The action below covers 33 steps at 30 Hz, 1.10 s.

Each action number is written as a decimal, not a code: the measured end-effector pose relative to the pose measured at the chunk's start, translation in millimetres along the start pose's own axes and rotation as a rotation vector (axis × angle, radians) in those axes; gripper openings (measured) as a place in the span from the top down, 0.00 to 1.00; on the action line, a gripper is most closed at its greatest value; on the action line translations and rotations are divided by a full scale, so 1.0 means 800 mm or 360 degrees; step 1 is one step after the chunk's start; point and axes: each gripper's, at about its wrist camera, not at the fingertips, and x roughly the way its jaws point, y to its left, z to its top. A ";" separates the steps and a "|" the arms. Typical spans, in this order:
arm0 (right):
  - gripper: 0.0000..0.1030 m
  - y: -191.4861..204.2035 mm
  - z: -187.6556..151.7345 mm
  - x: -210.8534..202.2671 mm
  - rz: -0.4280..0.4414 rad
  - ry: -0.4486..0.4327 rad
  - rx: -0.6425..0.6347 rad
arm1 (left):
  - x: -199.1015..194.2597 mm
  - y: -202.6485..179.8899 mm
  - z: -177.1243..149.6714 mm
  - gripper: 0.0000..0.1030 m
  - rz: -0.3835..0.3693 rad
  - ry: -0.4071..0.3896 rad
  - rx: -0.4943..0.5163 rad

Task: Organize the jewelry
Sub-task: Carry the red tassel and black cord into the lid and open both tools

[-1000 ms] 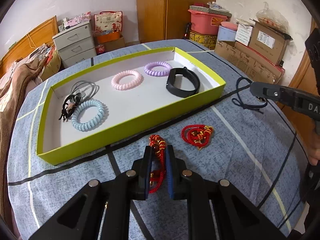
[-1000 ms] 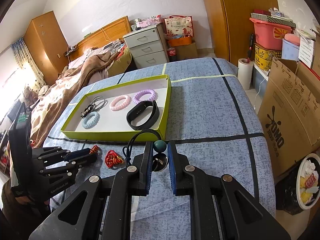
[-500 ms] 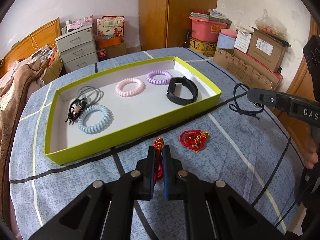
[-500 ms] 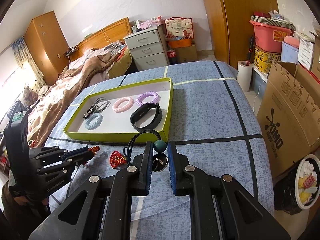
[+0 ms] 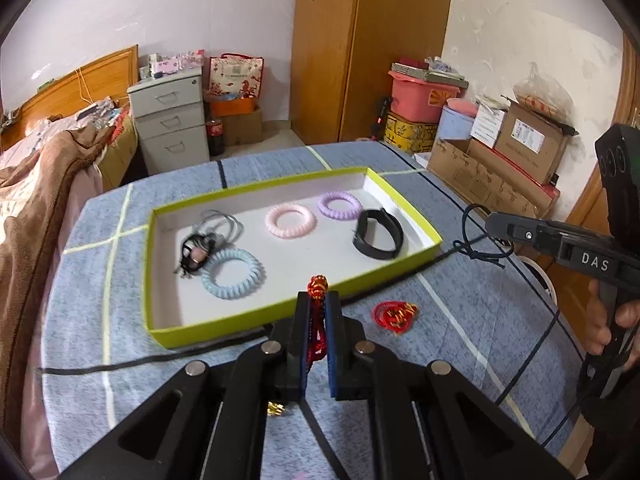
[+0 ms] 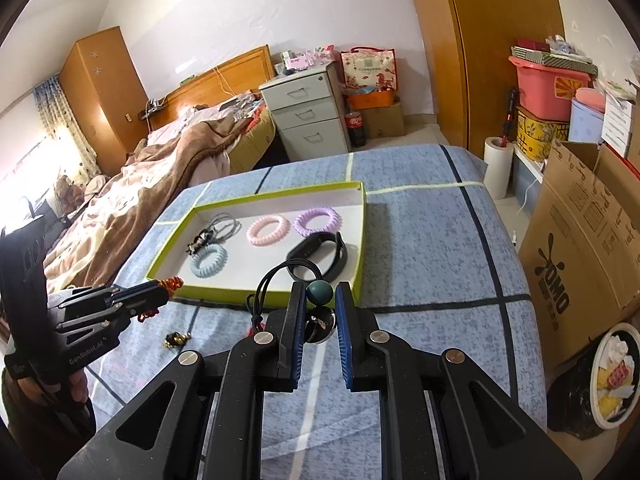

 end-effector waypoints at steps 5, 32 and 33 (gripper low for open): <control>0.85 0.007 0.026 0.013 0.0013 -0.0005 -0.0002 | -0.001 0.015 0.018 0.93 0.0018 -0.0028 -0.0028; 0.85 0.012 0.107 0.193 0.0053 0.0375 -0.0163 | 0.102 0.033 0.050 0.93 -0.0005 0.0154 -0.0094; 0.85 0.010 0.109 0.199 0.0041 0.0386 -0.0170 | 0.105 0.033 0.050 0.93 -0.0003 0.0160 -0.0096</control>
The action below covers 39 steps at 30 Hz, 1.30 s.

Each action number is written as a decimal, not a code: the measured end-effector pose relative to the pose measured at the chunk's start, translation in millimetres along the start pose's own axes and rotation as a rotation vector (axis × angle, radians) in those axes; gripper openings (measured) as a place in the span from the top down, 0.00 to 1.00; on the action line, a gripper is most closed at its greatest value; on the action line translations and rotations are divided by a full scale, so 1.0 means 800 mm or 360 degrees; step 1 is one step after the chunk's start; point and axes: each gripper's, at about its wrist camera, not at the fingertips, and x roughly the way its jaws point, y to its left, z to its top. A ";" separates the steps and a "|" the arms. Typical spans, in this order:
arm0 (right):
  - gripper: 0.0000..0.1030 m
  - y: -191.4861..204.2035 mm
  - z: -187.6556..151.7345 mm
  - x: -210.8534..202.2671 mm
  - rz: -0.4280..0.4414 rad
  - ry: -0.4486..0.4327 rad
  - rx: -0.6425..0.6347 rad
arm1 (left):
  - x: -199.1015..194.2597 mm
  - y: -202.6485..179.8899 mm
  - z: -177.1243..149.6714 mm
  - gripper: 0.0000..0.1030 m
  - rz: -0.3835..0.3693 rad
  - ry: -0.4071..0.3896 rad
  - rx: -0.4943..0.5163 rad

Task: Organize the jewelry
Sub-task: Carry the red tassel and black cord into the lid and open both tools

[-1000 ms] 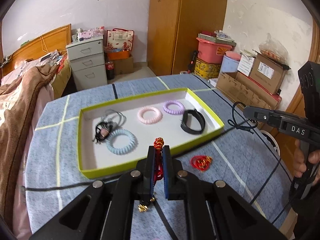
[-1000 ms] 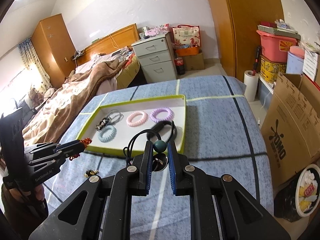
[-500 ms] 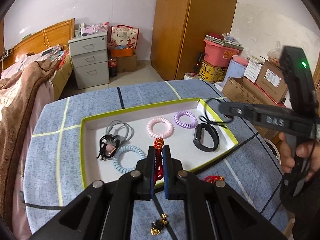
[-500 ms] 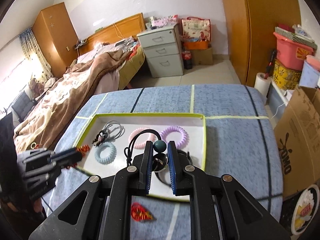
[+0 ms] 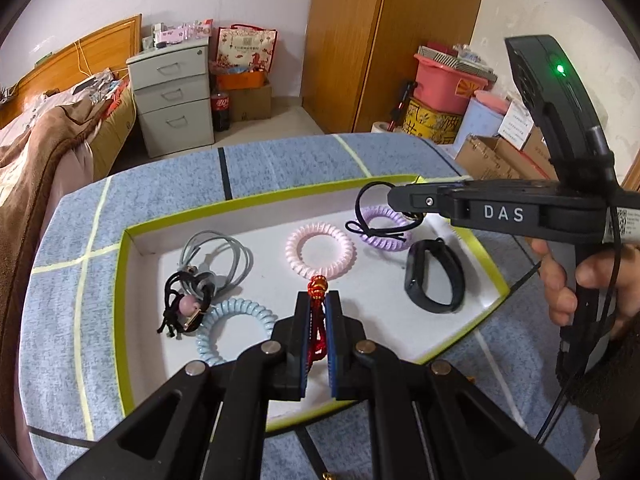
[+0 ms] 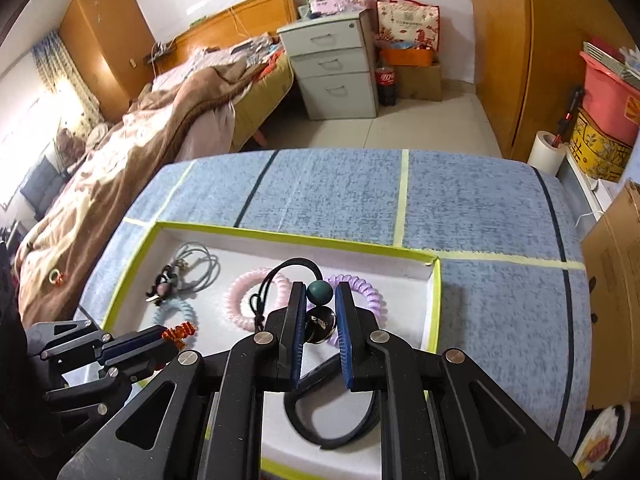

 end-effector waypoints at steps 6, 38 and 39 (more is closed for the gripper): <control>0.85 -0.009 -0.001 0.015 -0.0060 0.0041 -0.0017 | 0.015 -0.001 -0.001 0.93 -0.0003 0.0024 -0.0008; 0.61 0.000 -0.002 0.025 -0.0147 0.0027 -0.0090 | 0.030 -0.006 -0.005 0.71 -0.0019 0.0082 -0.0030; 0.59 0.000 -0.002 0.024 -0.0141 0.0024 -0.0082 | 0.030 -0.006 -0.005 0.70 -0.0019 0.0081 -0.0029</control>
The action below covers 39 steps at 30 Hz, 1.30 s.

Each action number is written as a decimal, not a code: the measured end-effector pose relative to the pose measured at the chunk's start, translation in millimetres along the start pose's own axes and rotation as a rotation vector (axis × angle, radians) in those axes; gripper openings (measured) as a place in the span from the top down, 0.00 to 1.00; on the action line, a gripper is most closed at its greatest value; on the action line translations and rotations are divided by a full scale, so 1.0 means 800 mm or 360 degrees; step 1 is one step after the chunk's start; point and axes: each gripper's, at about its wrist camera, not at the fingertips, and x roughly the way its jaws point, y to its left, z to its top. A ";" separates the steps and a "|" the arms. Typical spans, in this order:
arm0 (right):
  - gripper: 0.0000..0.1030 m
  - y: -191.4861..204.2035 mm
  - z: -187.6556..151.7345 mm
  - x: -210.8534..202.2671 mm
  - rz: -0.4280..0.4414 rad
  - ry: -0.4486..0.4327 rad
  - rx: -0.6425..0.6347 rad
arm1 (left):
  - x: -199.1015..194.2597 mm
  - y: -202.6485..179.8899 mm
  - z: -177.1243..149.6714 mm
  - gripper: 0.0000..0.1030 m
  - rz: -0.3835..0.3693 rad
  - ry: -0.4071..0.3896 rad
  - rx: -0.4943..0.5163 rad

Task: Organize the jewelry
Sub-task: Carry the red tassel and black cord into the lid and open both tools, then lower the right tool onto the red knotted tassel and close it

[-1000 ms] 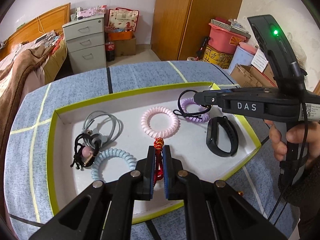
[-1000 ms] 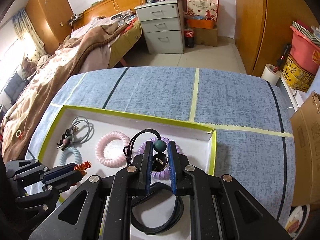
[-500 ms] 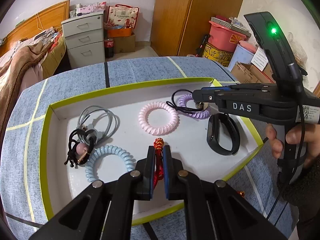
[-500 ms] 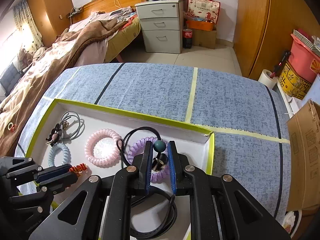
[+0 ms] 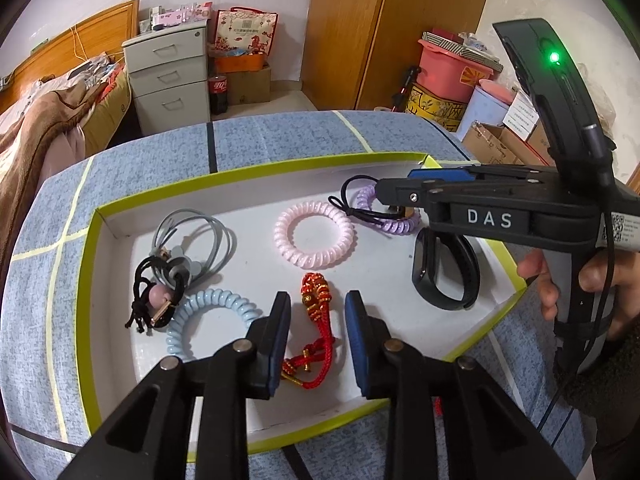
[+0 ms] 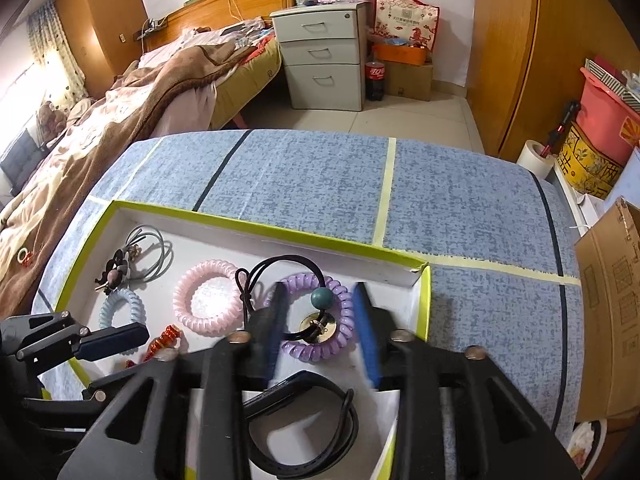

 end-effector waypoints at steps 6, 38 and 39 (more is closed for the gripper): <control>0.59 0.000 -0.002 -0.005 0.0020 -0.0011 0.0009 | -0.001 0.001 -0.001 0.61 -0.0004 -0.0002 -0.0015; 0.57 0.019 -0.057 -0.103 0.0111 -0.0259 0.0095 | -0.096 0.007 -0.043 0.48 0.0160 -0.0203 -0.0116; 0.57 0.021 -0.066 -0.109 0.0124 -0.0266 0.0098 | -0.101 0.010 -0.048 0.48 0.0167 -0.0215 -0.0133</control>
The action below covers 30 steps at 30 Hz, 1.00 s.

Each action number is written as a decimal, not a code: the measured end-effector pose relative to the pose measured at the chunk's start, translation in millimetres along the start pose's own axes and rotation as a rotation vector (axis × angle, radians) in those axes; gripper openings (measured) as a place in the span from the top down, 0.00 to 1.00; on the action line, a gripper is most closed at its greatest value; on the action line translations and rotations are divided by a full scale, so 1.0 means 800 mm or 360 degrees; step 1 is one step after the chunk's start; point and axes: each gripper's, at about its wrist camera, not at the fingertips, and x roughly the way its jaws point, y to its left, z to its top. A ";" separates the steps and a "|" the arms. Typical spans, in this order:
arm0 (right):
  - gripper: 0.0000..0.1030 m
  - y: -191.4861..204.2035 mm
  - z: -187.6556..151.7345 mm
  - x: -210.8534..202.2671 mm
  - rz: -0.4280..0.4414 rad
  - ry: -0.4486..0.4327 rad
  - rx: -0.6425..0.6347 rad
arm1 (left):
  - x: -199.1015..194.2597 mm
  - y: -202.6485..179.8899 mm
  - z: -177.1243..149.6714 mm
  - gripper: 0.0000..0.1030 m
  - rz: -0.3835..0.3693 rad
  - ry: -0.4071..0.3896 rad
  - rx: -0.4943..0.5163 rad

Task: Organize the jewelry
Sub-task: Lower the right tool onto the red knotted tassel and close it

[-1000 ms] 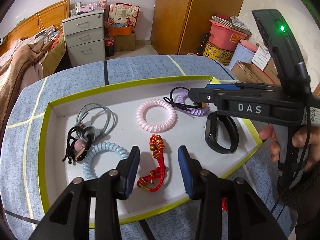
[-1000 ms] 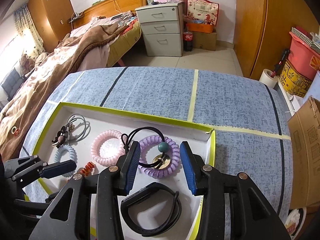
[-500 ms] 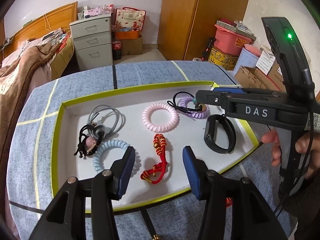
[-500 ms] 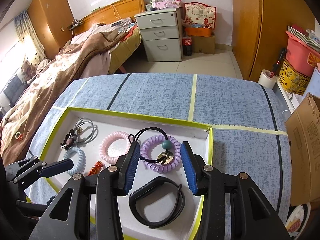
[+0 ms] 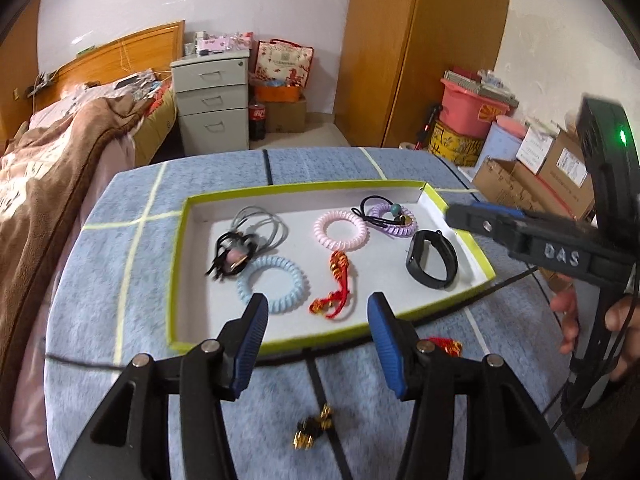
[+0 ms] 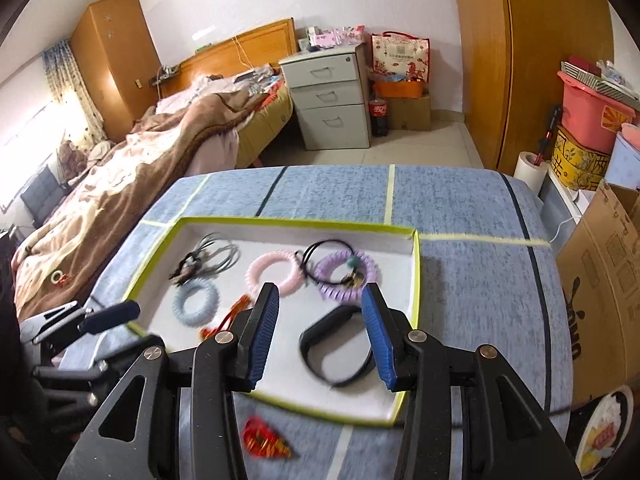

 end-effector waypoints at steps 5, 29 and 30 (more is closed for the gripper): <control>0.57 0.007 -0.035 -0.018 0.0005 0.0002 -0.0016 | -0.026 0.019 -0.029 0.48 0.0023 -0.0043 -0.0058; 0.57 0.045 -0.098 0.023 0.0018 0.0208 -0.0141 | -0.057 0.064 -0.091 0.47 0.0030 -0.0055 -0.0203; 0.57 0.047 -0.099 0.027 0.0010 0.0237 -0.0155 | -0.057 0.064 -0.091 0.47 0.0023 -0.0055 -0.0207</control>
